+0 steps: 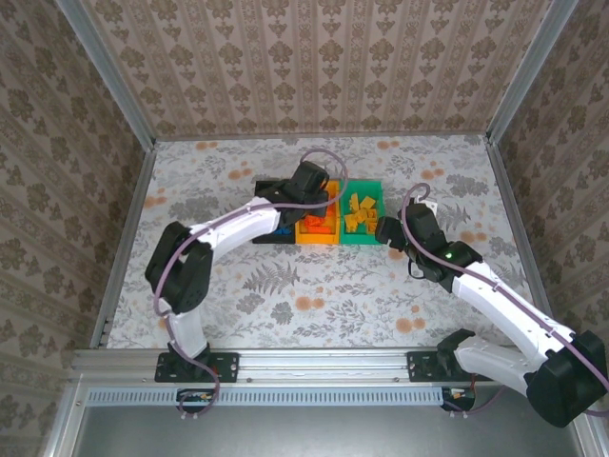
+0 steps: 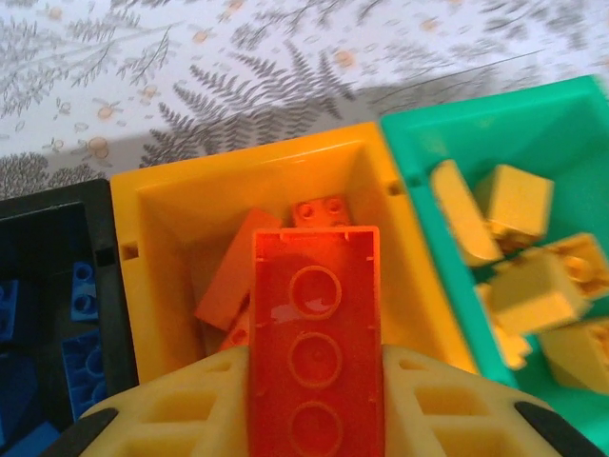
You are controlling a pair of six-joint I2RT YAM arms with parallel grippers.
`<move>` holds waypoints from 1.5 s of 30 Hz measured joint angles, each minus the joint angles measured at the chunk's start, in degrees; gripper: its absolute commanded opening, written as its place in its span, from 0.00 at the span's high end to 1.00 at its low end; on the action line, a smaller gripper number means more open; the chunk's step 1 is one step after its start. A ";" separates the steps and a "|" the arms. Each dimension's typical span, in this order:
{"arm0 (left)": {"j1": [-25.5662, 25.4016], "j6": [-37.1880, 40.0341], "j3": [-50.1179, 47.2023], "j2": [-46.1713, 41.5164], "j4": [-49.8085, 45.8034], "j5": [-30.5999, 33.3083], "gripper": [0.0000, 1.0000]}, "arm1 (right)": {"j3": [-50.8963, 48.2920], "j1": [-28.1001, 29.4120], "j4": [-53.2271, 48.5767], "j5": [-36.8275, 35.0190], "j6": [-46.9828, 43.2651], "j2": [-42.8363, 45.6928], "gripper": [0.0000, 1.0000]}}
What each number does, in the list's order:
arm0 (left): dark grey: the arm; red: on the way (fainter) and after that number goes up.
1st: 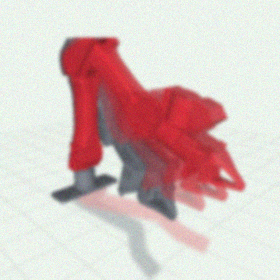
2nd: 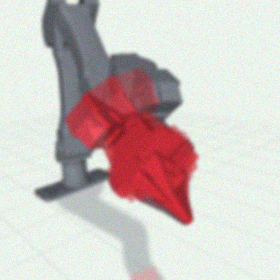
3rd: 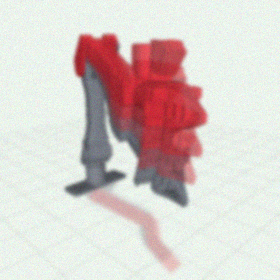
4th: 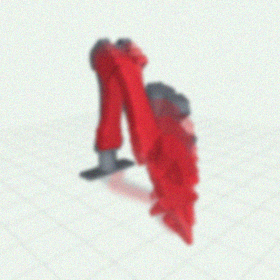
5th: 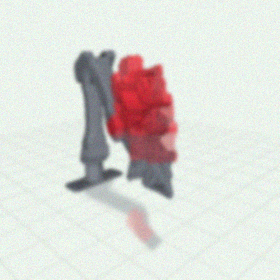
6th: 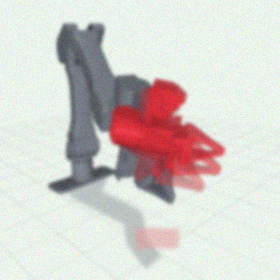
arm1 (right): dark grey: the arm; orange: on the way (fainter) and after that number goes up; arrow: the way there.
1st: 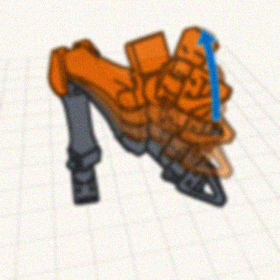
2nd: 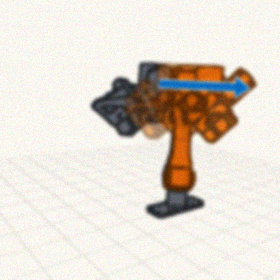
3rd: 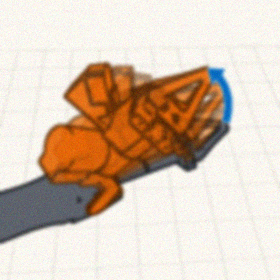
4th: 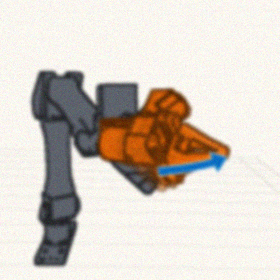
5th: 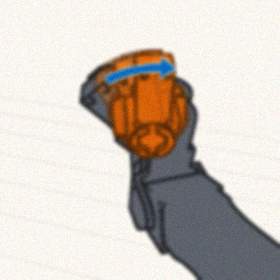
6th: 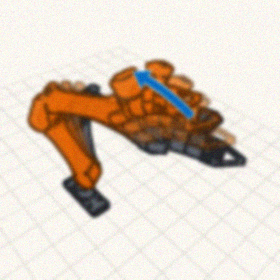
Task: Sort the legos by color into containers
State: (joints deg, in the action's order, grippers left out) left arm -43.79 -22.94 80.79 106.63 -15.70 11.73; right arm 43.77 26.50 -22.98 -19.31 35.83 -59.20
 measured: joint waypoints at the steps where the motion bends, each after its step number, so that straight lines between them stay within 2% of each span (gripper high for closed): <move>1: 0.33 0.00 1.03 1.60 -0.55 -0.02 0.65 | 0.00 -0.02 0.00 -0.02 0.00 0.02 0.09; 4: 0.48 -0.04 2.97 4.55 -1.40 -1.20 0.57 | 0.00 -0.15 0.00 -0.02 0.00 0.02 0.09; 8: 0.33 -0.57 3.13 4.85 -0.96 -4.24 0.24 | 0.00 -0.33 0.00 0.00 0.00 0.02 0.08; 12: 0.35 -1.75 0.07 1.29 2.45 -7.10 0.10 | 0.00 -0.44 -0.02 -0.02 0.04 0.02 0.07; 13: 0.35 -1.97 -1.33 -0.57 2.99 -7.61 0.00 | 0.00 -0.44 0.00 0.00 0.04 0.02 0.07; 18: 0.35 -2.36 -9.35 -13.16 6.62 -8.98 0.00 | -0.02 -0.48 0.11 0.04 -0.07 0.37 0.04; 21: 0.35 -1.20 -15.30 -22.51 9.46 -6.88 0.00 | -0.13 -0.48 0.61 0.09 -0.24 1.16 0.01; 26: 1.03 4.37 -25.14 -35.26 13.57 4.48 0.00 | -0.68 -0.48 2.25 -1.33 0.48 1.62 0.00; 29: 2.49 9.31 -31.04 -40.02 15.50 14.53 0.00 | -1.22 -0.48 2.25 -4.17 2.27 1.62 0.00; 31: 5.11 11.98 -33.18 -41.11 15.76 19.80 0.00 | -1.97 -0.48 2.99 -6.10 3.43 1.66 0.00; 35: 15.30 17.14 -34.99 -39.65 18.05 26.10 0.00 | -4.35 -0.48 4.37 -8.35 4.11 1.84 0.00; 40: 26.08 20.85 -36.61 -31.52 23.30 27.02 0.00 | -4.74 -0.48 5.73 -9.62 4.04 1.31 0.00; 45: 28.96 24.85 -42.64 -25.49 29.97 24.81 0.00 | -5.20 -0.55 6.75 -10.64 3.72 0.57 0.00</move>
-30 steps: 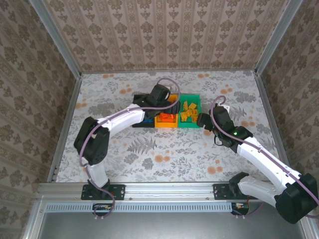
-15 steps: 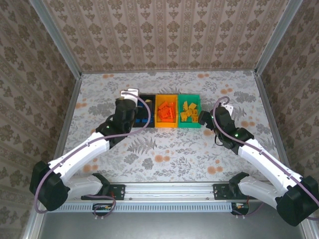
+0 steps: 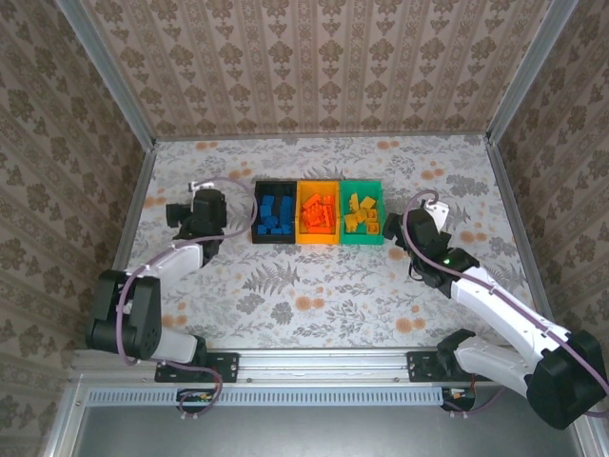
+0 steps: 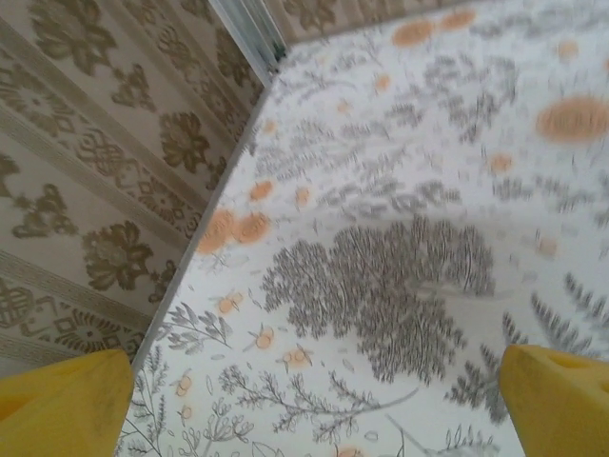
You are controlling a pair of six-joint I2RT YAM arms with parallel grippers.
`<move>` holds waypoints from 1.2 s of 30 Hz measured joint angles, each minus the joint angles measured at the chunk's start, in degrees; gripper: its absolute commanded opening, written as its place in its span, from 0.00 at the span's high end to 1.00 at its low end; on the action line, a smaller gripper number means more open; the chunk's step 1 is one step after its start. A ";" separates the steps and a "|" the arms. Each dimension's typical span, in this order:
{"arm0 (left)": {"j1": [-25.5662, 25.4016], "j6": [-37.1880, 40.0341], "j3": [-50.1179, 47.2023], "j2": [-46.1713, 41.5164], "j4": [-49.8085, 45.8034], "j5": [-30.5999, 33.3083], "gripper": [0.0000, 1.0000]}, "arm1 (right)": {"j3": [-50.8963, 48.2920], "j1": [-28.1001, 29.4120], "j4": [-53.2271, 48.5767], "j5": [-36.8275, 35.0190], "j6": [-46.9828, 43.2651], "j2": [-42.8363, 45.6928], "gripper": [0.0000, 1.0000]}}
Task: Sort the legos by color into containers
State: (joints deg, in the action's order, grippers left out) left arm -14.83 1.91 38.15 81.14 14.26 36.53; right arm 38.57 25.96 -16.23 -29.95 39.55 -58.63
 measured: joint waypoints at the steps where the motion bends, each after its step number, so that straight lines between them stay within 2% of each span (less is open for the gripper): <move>1: 0.39 0.63 -1.49 0.42 1.73 -0.92 0.00 | -0.13 0.00 0.22 -0.22 -0.13 0.00 0.00; 9: 3.48 2.93 -8.17 5.44 18.38 -5.99 0.00 | -1.07 -0.33 3.32 -2.05 -1.01 0.07 0.00; 13: 5.35 2.93 -9.44 6.56 21.42 -9.92 0.00 | -3.45 -0.61 7.43 -2.91 -4.50 0.63 0.00; 17: 9.03 2.60 -10.23 6.49 24.63 -16.02 0.00 | -7.28 -0.90 16.41 -2.89 -12.70 1.38 0.00; 19: 10.75 2.40 -14.36 6.78 32.44 -20.20 0.00 | -10.40 -1.25 23.12 -2.71 -18.47 1.81 0.00; 23: 10.27 2.38 -19.08 7.58 36.15 -21.38 0.00 | -13.18 -5.84 31.98 -1.38 -27.47 1.36 0.00; 27: 10.19 2.16 -19.17 7.72 39.95 -21.77 0.00 | -13.38 -14.75 40.98 1.46 -32.04 -4.20 0.00; 30: 10.38 2.14 -19.19 7.72 41.92 -21.79 0.00 | -15.52 -19.21 48.09 4.00 -33.44 -10.43 0.00; 36: 10.40 2.10 -18.73 7.72 41.40 -21.81 0.00 | -18.05 -21.59 59.21 9.73 -35.34 -24.17 0.00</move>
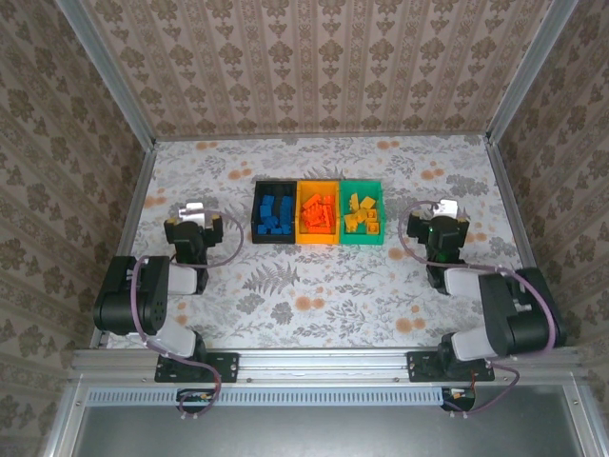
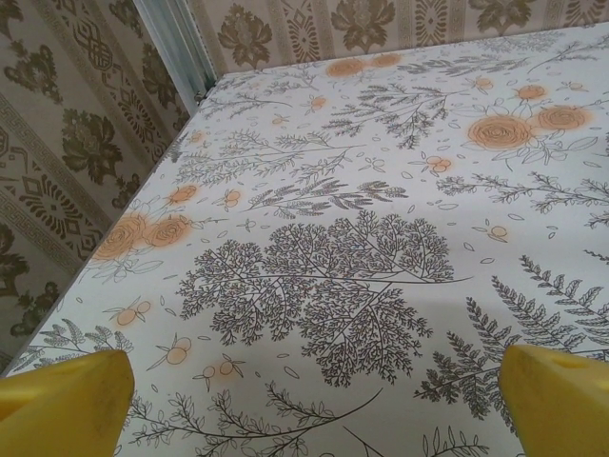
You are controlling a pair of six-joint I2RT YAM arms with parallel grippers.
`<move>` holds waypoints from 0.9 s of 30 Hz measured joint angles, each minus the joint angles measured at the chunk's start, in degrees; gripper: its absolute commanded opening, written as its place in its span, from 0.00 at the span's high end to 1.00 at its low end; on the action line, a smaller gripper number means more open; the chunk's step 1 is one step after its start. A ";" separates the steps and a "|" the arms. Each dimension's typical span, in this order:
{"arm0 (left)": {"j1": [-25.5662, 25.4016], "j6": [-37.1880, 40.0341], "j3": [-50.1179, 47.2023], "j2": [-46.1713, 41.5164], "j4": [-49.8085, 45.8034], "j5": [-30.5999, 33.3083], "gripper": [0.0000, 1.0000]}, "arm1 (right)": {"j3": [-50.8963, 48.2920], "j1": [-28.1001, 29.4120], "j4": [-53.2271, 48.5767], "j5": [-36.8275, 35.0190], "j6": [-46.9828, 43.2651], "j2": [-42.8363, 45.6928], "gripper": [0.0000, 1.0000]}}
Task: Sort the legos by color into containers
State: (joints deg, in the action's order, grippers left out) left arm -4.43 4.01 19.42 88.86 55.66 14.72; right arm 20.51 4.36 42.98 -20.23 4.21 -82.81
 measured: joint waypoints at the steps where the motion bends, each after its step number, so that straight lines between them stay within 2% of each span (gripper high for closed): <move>1: 0.04 -0.15 0.35 0.02 -0.44 -0.04 0.00 | 0.02 -0.04 1.27 1.09 -0.28 -1.68 0.00; 4: 0.74 -0.70 1.11 0.02 -1.20 -0.66 0.00 | 0.22 -0.28 3.93 3.67 -1.11 -4.94 0.00; 11: 1.53 -1.42 1.25 0.02 -2.62 -1.49 0.00 | 1.14 -1.66 5.29 6.97 -1.09 -5.03 0.00; 27: 1.53 -1.42 1.25 0.02 -2.75 -1.70 0.00 | 1.18 -1.75 6.16 7.48 -1.09 -5.03 0.00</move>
